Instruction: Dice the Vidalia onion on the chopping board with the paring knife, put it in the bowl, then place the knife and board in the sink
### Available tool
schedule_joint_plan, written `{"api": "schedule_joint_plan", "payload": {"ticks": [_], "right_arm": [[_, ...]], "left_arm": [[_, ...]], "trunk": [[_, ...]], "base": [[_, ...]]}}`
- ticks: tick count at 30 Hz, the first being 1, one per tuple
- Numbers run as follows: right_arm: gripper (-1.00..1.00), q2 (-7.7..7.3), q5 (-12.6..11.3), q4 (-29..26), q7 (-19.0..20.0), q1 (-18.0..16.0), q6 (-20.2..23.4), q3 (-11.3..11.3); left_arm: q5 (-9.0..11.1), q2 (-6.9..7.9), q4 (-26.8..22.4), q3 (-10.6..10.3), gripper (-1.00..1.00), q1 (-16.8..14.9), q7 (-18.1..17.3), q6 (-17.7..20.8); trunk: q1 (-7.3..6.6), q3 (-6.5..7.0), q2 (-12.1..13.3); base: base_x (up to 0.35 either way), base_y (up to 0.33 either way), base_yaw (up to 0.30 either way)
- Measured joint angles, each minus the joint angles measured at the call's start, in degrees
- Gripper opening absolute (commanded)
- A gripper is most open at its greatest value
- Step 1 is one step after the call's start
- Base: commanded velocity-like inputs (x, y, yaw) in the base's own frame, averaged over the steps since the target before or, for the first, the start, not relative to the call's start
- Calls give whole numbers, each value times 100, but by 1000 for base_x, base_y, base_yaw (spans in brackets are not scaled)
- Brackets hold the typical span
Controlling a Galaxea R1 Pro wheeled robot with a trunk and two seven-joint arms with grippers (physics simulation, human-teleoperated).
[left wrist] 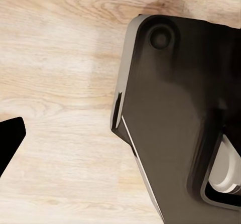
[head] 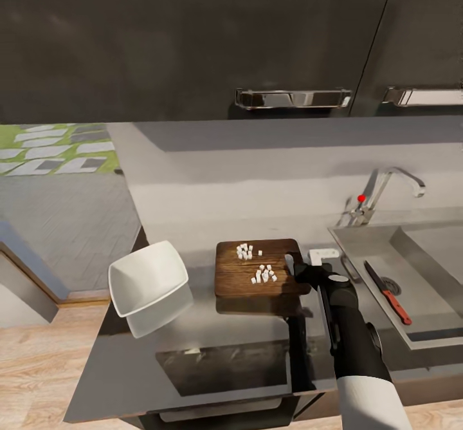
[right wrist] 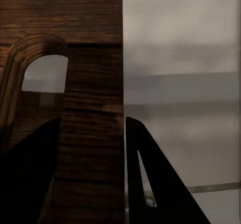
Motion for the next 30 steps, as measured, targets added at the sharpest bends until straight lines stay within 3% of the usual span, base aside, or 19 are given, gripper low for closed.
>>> {"api": "schedule_joint_plan", "payload": {"ticks": [30], "right_arm": [[-100, 0, 3, -14, -4, 0, 3, 6]], "left_arm": [[0, -2, 8, 0, 100, 0, 0, 0]], "trunk": [[0, 270, 0]], "base": [[0, 0, 0]]}}
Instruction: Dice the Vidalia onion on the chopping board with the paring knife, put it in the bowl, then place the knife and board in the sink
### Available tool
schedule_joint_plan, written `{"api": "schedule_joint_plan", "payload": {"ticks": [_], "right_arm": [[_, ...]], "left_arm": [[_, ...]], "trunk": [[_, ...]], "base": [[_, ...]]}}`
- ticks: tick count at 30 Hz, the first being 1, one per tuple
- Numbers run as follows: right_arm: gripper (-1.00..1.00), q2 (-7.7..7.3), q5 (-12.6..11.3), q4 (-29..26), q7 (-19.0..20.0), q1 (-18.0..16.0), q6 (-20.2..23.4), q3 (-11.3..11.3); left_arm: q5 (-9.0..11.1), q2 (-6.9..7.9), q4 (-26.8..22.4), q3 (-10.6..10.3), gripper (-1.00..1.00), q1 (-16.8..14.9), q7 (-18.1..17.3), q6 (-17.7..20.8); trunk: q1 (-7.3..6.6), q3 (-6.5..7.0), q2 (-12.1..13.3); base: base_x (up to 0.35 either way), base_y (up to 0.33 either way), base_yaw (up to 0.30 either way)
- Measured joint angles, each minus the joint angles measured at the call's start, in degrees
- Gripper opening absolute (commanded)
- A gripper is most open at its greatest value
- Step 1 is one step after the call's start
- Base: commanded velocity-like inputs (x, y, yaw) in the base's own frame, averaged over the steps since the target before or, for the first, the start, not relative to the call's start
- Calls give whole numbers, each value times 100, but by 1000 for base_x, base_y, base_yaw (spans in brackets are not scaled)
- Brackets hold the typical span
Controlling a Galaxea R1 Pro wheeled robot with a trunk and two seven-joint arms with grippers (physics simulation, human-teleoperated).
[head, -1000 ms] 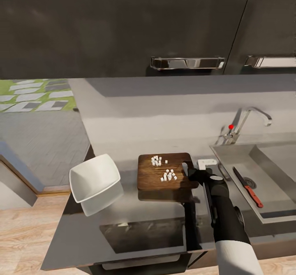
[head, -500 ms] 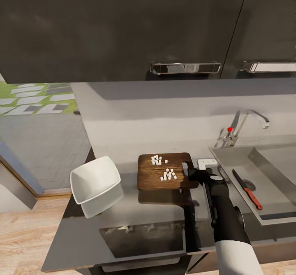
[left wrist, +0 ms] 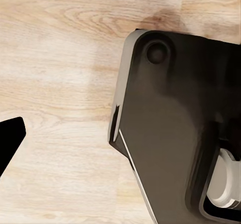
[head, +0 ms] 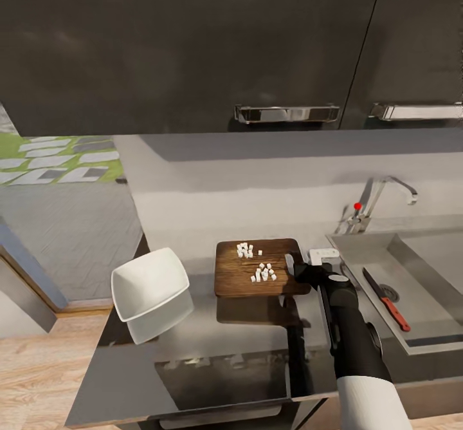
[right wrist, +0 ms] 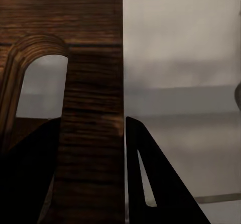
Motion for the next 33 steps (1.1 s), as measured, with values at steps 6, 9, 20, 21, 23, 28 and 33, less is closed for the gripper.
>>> {"api": "schedule_joint_plan", "payload": {"ticks": [6, 9, 20, 21, 23, 28, 33], "right_arm": [[-100, 0, 3, 0, -3, 0, 5, -4], [-100, 0, 2, 0, -5, 0, 5, 0], [-100, -1, 3, 0, -3, 0, 5, 1], [-100, -1, 5, 0, -3, 0, 5, 1], [-100, -1, 1, 1, -1, 0, 5, 1], [-100, -1, 5, 1, -3, 1, 4, 1], [-100, -1, 7, 1, -4, 1, 4, 1]], "left_arm": [[0, 2, 2, 0, 100, 0, 0, 0], [0, 1, 2, 0, 100, 0, 0, 0], [0, 2, 0, 0, 100, 1, 2, 0], [0, 2, 0, 0, 100, 1, 2, 0], [0, 2, -1, 0, 100, 1, 3, 0], [0, 2, -1, 0, 100, 1, 3, 0], [0, 2, -1, 0, 100, 1, 3, 1]], "trunk": [[0, 54, 0], [0, 81, 0], [0, 180, 1], [0, 189, 1], [0, 207, 1], [0, 252, 1], [0, 297, 1]], "base": [[0, 0, 0], [0, 0, 0], [0, 43, 0], [0, 221, 0], [0, 263, 0], [0, 292, 0], [0, 298, 0]]}}
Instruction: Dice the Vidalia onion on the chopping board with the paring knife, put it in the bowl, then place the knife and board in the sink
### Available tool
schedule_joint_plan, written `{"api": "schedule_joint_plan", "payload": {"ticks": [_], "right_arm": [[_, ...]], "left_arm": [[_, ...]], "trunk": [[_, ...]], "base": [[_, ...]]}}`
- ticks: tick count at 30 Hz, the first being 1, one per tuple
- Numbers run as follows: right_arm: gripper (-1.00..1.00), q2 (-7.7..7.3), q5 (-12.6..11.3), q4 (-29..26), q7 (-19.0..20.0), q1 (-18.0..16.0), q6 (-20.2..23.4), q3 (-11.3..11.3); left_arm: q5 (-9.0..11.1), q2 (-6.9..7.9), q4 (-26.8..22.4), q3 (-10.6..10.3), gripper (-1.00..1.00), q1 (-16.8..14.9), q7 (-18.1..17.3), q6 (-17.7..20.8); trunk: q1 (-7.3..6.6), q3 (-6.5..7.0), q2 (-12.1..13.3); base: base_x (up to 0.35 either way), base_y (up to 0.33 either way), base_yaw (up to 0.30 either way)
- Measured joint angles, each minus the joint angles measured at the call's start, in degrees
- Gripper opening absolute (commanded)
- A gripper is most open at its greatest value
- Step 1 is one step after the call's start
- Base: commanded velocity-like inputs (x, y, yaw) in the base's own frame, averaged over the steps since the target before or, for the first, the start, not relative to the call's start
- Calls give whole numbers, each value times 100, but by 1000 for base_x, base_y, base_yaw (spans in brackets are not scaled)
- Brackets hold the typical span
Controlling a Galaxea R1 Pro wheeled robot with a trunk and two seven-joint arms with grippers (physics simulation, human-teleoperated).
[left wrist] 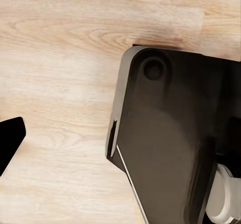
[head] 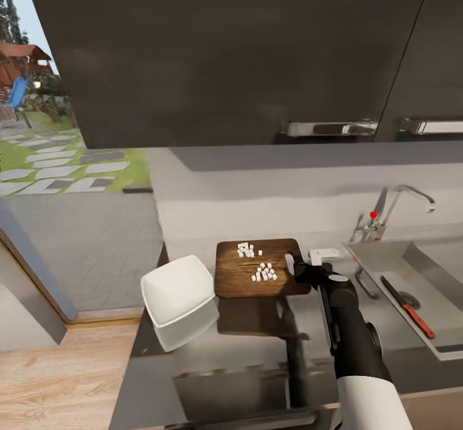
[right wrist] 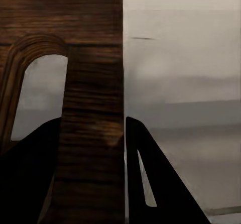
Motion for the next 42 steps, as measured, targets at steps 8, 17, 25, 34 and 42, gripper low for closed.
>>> {"api": "schedule_joint_plan", "payload": {"ticks": [8, 17, 25, 34, 42], "right_arm": [[-100, 0, 5, 0, 1, 0, 0, 0], [-100, 0, 10, 1, -1, 1, -1, 0], [-100, 1, -5, -1, 5, 0, 2, -8], [-100, 1, 23, -10, 0, 0, 11, -10], [-100, 1, 26, -10, -2, 0, 11, -9]], "left_arm": [[0, 0, 0, 0, 100, 0, 0, 0], [0, 0, 0, 0, 100, 0, 0, 0], [0, -5, -6, 0, 100, -1, -2, 0], [0, -1, -6, 0, 100, -1, -3, 0], [0, 0, -10, 0, 100, -1, -3, 0]], "trunk": [[0, 72, 0], [0, 153, 1], [0, 225, 0], [0, 306, 0], [0, 378, 0]], "base": [[0, 298, 0], [0, 298, 0], [0, 172, 0], [0, 4, 0], [0, 0, 0]]}}
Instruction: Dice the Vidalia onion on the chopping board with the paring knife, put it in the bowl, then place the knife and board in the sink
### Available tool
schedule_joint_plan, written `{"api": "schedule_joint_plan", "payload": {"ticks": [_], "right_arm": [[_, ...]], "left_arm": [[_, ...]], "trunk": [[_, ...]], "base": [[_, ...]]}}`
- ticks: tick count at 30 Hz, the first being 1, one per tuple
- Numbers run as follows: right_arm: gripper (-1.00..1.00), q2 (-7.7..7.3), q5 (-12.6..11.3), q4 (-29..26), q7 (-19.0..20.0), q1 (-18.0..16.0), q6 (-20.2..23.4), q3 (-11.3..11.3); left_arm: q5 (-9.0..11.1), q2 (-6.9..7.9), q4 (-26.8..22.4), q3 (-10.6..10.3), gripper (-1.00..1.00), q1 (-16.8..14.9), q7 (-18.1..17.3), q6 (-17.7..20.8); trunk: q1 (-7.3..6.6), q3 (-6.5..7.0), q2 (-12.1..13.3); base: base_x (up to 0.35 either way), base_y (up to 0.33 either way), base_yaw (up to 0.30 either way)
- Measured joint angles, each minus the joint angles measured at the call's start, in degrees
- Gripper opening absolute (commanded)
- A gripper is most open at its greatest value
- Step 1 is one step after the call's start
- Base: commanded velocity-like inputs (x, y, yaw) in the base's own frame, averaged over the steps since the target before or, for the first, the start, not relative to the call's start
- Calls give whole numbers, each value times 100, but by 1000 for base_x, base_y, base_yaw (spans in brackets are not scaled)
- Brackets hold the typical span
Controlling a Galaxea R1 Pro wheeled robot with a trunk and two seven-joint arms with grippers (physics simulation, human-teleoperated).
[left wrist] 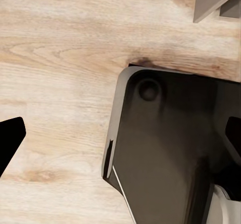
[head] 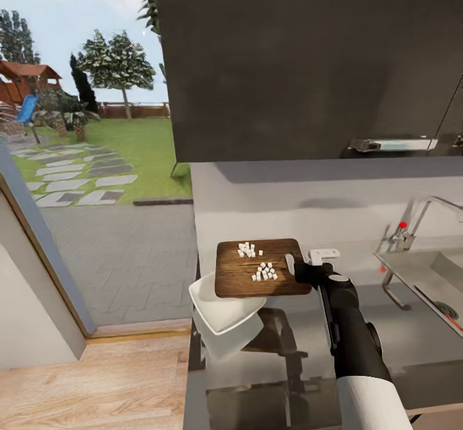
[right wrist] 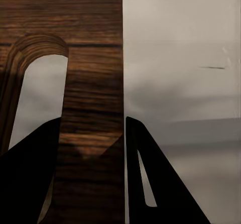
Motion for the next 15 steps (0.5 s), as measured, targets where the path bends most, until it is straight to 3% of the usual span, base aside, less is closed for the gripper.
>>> {"api": "schedule_joint_plan", "payload": {"ticks": [7, 8, 12, 15], "right_arm": [[-100, 0, 21, -1, 0, 0, 25, -8], [-100, 0, 87, -5, -10, 0, 25, -9], [-100, 0, 712, -8, -27, 0, -5, -19], [-100, 0, 802, -11, -12, 0, -27, -18]], "left_arm": [[0, 0, 3, 0, 100, 0, 0, 0], [0, 0, 3, 0, 100, 0, 0, 0], [0, 0, 3, 0, 100, 0, 0, 0], [0, 0, 4, 0, 100, 0, 0, 0]], "trunk": [[0, 24, 1], [0, 24, 1], [0, 24, 1], [0, 25, 1]], "base": [[0, 0, 0], [0, 0, 0], [0, 0, 0], [0, 0, 0]]}}
